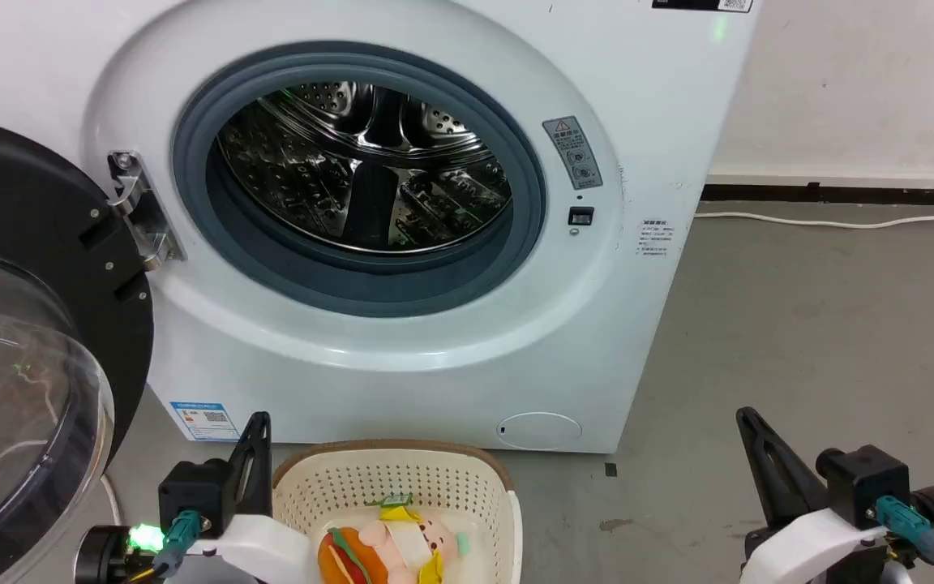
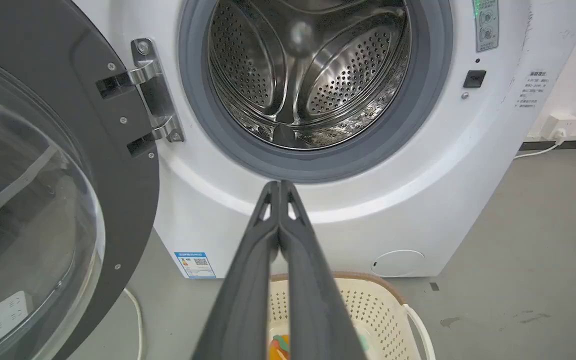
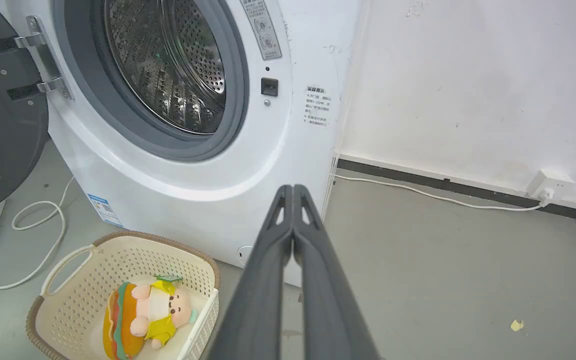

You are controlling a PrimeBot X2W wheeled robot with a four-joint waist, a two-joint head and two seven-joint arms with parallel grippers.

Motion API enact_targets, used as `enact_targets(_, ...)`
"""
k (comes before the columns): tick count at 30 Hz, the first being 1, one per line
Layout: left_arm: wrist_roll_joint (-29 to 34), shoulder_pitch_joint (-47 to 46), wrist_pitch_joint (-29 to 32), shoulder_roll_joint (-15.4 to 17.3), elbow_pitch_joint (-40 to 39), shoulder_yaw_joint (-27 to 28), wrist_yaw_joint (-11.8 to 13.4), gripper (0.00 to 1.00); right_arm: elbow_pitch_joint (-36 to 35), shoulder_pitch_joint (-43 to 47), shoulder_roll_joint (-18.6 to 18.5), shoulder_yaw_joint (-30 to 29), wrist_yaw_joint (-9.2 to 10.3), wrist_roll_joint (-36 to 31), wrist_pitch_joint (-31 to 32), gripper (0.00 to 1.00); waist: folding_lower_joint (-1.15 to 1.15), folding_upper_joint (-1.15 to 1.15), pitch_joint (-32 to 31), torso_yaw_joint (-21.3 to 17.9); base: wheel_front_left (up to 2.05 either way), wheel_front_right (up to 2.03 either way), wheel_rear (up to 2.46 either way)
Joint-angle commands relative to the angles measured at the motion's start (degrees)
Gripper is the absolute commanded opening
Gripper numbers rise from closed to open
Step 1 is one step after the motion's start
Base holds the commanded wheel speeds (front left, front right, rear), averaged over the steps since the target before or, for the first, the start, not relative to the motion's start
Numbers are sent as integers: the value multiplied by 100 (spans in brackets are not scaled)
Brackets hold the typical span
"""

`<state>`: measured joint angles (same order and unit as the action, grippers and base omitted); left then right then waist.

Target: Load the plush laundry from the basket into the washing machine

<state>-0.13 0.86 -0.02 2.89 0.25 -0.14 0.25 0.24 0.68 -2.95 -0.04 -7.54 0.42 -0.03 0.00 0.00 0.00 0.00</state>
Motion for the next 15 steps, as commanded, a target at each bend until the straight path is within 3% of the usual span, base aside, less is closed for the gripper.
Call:
enact_targets(1, 13, -86, 2, -2, -25, 14, -25, 0, -24, -68, 7, 4, 5, -42, 3, 0, 0, 0, 0, 0, 0, 0, 0)
enact_targets(15, 13, -86, 2, -2, -25, 14, -25, 0, -24, -68, 7, 4, 5, -42, 3, 0, 0, 0, 0, 0, 0, 0, 0)
